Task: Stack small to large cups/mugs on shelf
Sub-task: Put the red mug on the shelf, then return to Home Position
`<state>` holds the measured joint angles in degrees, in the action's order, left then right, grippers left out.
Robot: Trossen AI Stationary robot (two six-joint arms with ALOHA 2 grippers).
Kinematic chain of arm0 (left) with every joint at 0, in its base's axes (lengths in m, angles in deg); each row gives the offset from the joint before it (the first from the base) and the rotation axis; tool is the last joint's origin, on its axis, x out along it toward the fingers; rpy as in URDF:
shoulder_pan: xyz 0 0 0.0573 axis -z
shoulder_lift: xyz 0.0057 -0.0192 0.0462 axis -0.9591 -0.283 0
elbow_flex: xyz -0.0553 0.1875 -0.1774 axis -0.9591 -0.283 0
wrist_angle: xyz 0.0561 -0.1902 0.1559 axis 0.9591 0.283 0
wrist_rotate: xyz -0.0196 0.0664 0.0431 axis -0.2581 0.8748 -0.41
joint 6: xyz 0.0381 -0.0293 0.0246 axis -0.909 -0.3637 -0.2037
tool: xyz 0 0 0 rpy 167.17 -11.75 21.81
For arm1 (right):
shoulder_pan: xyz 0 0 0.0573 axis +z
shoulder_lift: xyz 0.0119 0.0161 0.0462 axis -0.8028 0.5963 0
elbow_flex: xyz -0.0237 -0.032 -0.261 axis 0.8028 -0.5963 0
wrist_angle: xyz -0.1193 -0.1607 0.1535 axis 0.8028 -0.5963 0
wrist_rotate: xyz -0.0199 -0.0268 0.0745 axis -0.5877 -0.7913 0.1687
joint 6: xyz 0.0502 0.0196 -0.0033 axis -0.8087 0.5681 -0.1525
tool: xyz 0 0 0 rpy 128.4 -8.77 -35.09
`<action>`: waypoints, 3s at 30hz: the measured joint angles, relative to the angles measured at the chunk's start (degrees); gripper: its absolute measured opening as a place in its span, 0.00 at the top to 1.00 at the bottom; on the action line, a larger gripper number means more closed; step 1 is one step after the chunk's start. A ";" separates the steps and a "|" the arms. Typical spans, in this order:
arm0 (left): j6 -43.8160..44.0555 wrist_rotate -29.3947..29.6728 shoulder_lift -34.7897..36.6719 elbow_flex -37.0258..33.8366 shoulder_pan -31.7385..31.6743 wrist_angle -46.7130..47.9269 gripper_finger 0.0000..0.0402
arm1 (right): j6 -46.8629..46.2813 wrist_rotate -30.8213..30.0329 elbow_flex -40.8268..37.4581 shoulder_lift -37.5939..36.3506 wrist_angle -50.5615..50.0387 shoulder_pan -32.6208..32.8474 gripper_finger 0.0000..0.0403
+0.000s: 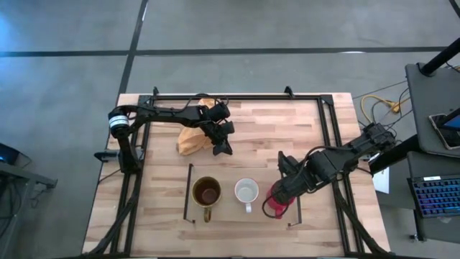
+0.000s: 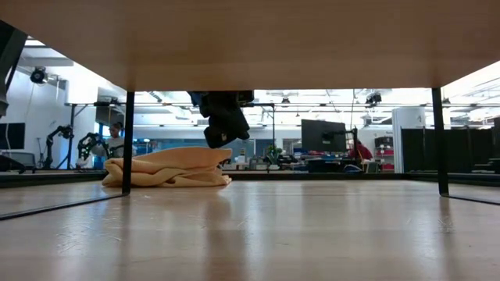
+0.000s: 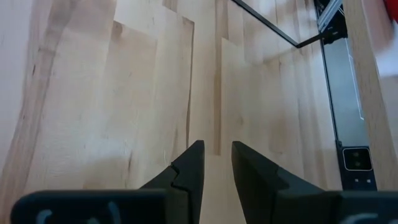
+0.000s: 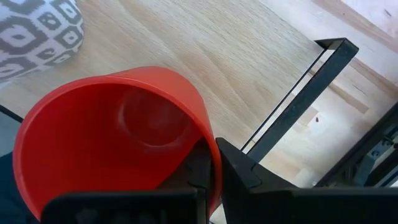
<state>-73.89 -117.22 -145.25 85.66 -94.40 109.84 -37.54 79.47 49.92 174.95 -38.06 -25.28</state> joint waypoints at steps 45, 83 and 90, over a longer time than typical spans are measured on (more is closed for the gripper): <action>0.13 0.21 3.00 1.42 -0.01 0.73 0.83 | 2.13 -12.80 2.73 -4.47 -0.79 -0.76 0.77; 12.44 45.23 61.12 -26.64 46.31 -40.03 0.83 | 61.48 -23.57 -16.87 -25.90 55.22 1.64 0.82; 0.31 48.74 74.65 -35.87 41.36 -39.72 0.83 | 68.25 -20.56 -33.78 -42.40 64.16 -1.07 0.81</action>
<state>-73.58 -68.47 -70.61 49.79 -53.04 70.12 30.71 58.91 16.15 132.54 26.10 -26.35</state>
